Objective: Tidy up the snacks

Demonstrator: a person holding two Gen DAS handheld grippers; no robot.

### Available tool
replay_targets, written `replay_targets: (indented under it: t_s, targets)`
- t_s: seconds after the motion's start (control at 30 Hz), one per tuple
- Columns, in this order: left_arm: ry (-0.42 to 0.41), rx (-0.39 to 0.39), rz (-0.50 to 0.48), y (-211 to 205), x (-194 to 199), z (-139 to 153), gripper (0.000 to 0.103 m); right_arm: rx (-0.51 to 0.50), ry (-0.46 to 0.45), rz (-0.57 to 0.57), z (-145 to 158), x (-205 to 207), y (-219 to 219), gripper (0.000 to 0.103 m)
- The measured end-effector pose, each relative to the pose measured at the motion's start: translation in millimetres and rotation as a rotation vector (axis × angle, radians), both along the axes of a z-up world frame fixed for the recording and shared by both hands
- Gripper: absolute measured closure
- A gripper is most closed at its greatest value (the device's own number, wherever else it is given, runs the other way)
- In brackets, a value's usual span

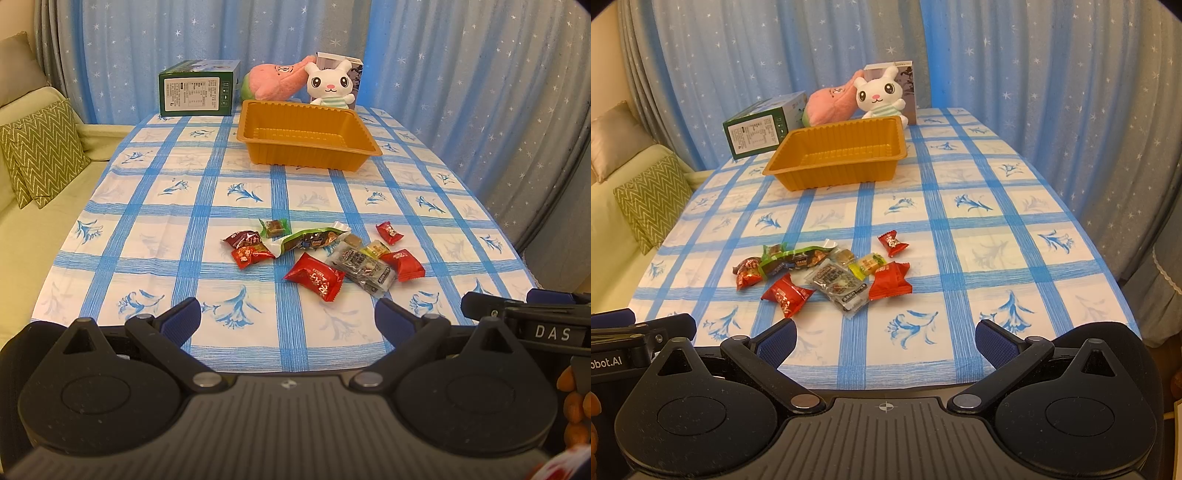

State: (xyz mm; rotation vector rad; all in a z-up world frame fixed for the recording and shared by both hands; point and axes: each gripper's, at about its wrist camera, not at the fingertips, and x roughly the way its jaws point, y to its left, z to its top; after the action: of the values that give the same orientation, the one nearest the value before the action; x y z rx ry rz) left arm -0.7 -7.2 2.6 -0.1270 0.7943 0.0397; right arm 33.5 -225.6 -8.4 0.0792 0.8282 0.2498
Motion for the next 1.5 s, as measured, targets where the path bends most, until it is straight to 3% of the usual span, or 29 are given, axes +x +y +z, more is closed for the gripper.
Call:
replay_targets:
  t_s: [0.5, 0.83, 0.97, 1.23, 1.4, 1.5]
  targets:
    - [0.023, -0.059, -0.039, 0.9, 22.7, -14.9, 0.004, 0.007, -0.013, -0.004, -7.0, 12.8, -6.0, 0.001]
    - [0.097, -0.131, -0.050, 7.3, 67.5, -43.6, 0.018, 0.008, -0.027, -0.030, -29.3, 45.4, -9.6, 0.002]
    - [0.139, -0.169, -0.035, 5.2, 87.2, -60.0, 0.024, 0.015, -0.014, -0.038, -38.0, 62.8, -12.0, 0.014]
    - [0.203, -0.247, 0.018, 1.7, 125.7, -92.8, 0.047, 0.036, 0.049, -0.047, -66.1, 90.2, -20.4, 0.015]
    - [0.219, -0.267, 0.057, 5.2, 141.1, -101.6, 0.049, 0.047, 0.067, -0.056, -76.8, 103.2, -24.3, 0.015]
    - [0.217, -0.251, 0.062, 5.7, 144.1, -104.0, 0.057, 0.053, 0.070, -0.053, -81.4, 109.5, -24.4, 0.015]
